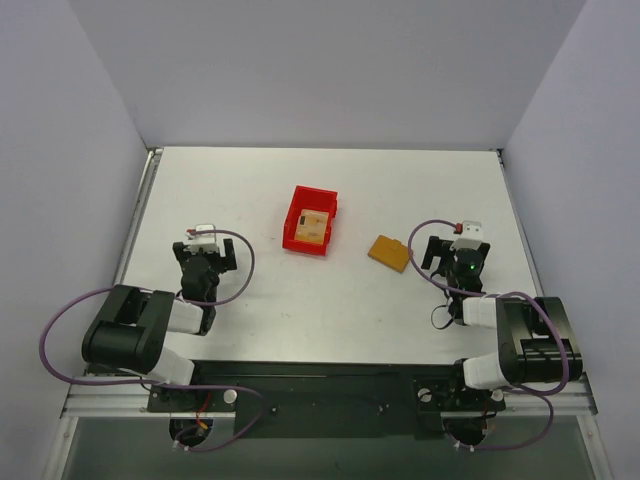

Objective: Put the credit cards into the card holder
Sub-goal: Pick up the card holder from the center of the board.

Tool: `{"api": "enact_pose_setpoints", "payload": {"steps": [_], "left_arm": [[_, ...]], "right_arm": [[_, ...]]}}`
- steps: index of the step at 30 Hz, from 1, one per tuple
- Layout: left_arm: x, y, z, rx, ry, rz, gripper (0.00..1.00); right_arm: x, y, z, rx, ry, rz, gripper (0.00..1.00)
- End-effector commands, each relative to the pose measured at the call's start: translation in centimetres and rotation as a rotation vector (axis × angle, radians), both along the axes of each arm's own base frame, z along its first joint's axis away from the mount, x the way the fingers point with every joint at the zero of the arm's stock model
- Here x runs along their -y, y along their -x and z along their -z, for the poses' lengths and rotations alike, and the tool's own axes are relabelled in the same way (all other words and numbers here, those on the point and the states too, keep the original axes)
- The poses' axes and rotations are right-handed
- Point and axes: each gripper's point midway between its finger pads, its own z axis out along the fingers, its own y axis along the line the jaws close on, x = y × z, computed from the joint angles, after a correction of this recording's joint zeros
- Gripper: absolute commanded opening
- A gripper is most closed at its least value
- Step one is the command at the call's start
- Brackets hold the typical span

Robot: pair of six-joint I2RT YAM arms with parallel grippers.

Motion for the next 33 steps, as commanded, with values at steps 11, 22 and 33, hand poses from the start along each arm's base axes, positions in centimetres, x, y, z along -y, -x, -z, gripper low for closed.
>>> {"api": "enact_pose_setpoints", "payload": {"steps": [11,22,33], "left_arm": [[-0.1,-0.6,-1.8,0.066,0.004,-0.005,0.97],[-0.4,-0.5,-4.6,0.102,-0.023,-0.054,0.97],[2.1,-2.5,-10.4,-0.002,0.146,-0.134,0.97]], "right_arm": [[1.5,-0.7,-2.2,0.096,-0.015,0.097,1.00],[2.1,-0.2,-2.3,-0.029,0.057,0.179,1.00],[1.0,-3.5,-9.8,-0.241,-0.100,0.325,1.00]]}}
